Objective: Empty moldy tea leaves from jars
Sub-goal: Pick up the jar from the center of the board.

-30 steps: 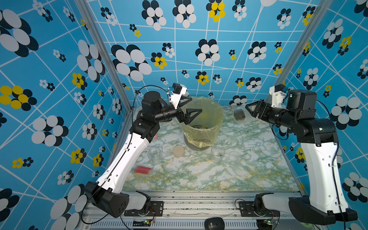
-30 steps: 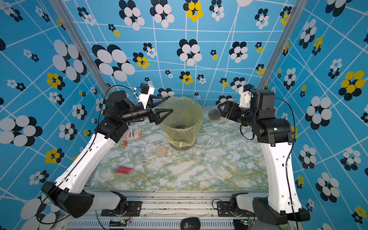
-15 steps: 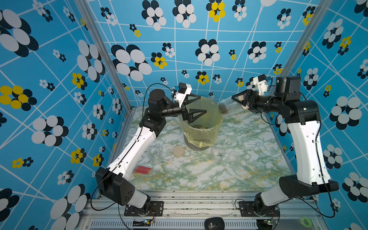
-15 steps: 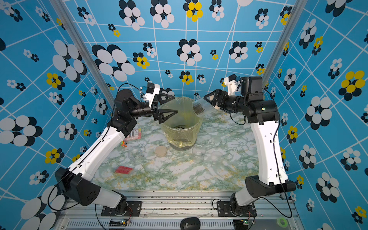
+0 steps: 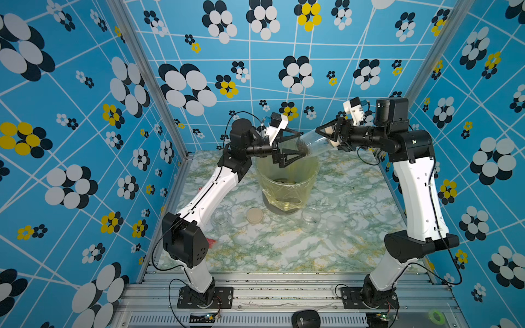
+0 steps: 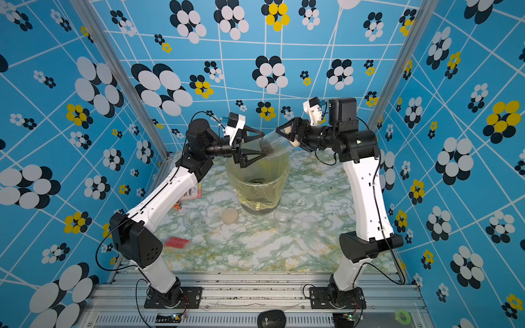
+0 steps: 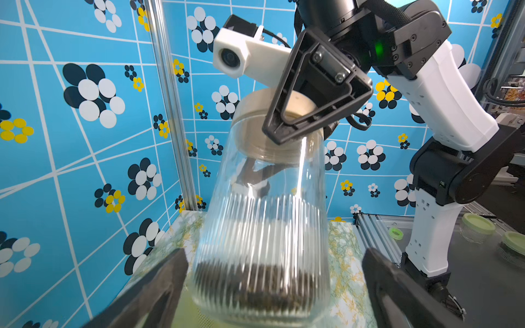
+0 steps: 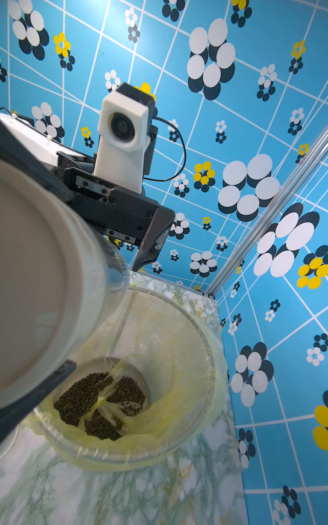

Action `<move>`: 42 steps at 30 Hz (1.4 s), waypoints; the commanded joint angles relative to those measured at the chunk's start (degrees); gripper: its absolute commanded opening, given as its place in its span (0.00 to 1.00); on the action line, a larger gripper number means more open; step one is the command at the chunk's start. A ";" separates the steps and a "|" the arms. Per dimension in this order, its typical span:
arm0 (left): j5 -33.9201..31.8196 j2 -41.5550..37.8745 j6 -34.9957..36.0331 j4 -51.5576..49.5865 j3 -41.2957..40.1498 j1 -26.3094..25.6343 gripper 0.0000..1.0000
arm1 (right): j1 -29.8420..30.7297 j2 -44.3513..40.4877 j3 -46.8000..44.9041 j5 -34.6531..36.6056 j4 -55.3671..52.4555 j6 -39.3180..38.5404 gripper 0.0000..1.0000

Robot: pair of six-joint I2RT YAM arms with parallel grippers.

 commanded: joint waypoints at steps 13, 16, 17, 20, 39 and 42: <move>6.85 8.54 -1.33 0.86 9.75 -1.51 0.92 | 0.43 2.19 3.18 -7.66 8.96 4.25 0.14; 7.22 9.17 -1.83 1.30 10.22 -1.60 0.86 | 0.41 2.25 3.23 -8.01 9.40 4.60 0.14; 7.24 9.29 -1.88 1.31 10.25 -1.68 0.85 | 0.41 2.23 3.23 -8.10 9.47 4.75 0.14; 7.41 9.97 -2.42 1.72 10.39 -1.86 0.79 | 0.41 2.33 3.12 -8.09 9.38 4.66 0.13; 5.01 7.65 1.24 0.24 7.85 -2.74 0.17 | 0.41 1.87 -0.20 -6.73 7.77 1.60 0.63; 2.03 5.35 4.96 -1.15 5.31 -2.57 0.12 | 0.41 0.02 -4.04 -5.60 10.48 1.77 0.78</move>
